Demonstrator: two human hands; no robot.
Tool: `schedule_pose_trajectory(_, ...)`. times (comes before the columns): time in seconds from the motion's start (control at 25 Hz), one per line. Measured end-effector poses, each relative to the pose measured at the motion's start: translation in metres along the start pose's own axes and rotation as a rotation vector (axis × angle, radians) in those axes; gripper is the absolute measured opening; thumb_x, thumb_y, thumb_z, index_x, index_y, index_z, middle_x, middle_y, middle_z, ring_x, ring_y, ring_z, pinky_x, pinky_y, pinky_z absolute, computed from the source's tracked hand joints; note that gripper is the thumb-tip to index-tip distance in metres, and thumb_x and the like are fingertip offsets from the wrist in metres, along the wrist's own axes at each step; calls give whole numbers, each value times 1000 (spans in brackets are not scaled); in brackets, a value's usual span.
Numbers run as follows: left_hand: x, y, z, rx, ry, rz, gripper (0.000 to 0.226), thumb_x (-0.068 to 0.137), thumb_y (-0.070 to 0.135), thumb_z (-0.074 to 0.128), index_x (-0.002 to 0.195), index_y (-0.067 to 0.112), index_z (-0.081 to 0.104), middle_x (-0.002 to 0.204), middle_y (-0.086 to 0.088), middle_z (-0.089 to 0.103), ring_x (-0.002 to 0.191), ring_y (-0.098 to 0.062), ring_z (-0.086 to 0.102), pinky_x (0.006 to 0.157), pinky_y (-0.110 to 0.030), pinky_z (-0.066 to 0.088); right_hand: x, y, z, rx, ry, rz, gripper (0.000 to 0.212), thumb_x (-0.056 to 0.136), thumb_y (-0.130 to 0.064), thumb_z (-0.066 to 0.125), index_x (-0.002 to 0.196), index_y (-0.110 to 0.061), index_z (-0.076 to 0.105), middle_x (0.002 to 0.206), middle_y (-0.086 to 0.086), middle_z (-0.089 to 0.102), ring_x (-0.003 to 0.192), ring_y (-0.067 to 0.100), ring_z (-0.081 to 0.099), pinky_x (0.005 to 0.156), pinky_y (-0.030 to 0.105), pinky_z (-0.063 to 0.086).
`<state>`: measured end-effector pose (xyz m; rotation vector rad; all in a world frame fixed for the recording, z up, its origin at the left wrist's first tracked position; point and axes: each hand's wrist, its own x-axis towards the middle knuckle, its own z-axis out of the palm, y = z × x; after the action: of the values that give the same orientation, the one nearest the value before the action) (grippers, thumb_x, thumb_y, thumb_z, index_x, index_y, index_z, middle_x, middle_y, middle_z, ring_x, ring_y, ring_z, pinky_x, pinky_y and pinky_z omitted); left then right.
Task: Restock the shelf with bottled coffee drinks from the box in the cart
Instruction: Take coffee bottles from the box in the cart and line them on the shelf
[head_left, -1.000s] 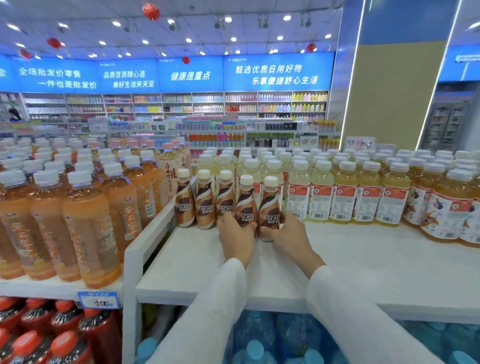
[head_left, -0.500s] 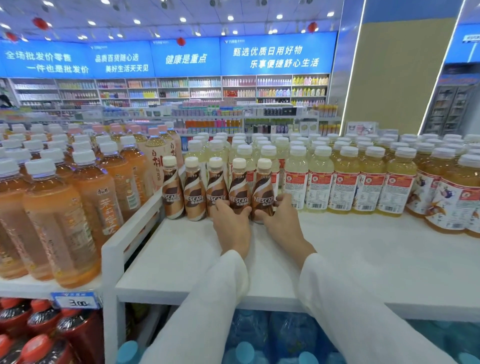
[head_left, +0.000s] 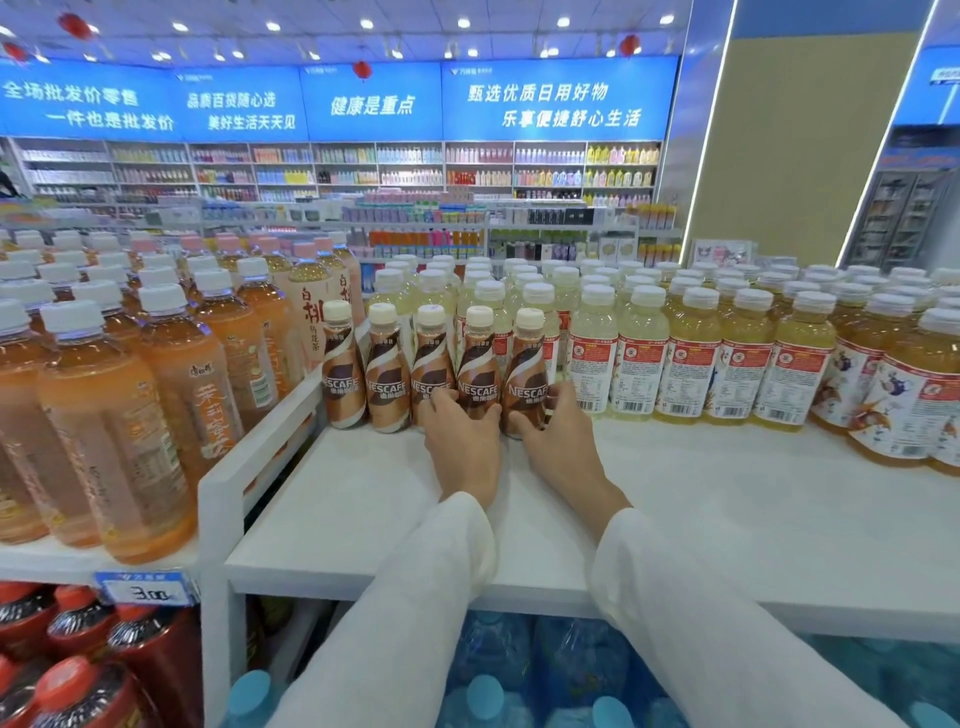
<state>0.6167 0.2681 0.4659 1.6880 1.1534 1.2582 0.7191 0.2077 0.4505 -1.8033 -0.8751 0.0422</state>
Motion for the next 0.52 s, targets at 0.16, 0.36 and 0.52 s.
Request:
schedule_pose_trajectory(0.16,-6,1,-9,4,-12,-47,41,87,25,78,118,11,55,115,-4,56,109,-27,58,96,-37,45,-11,-12,-6,21,-35,63,60,87,-29,77,135,-15,43,128,4,60,120,24,58,94,34,46)
schedule_pose_trajectory(0.36,-27,-5,-40,18,-101,6,33,89,36,75,110,18,56,107,5,55,99,-17,54,83,-29,38,-55,-28,-22,-77,-104,43,46,92,-31,71,131,-18,49,134,3,60,118,23,58,93,32,44)
schedule_pose_trajectory(0.52,-54,-7,-82,140,-127,126,32,92,43,63,120,27,62,107,15,59,96,-8,51,84,-26,37,-105,-43,-29,-178,-120,-7,51,95,-36,66,140,-17,52,142,1,57,127,21,55,107,35,42)
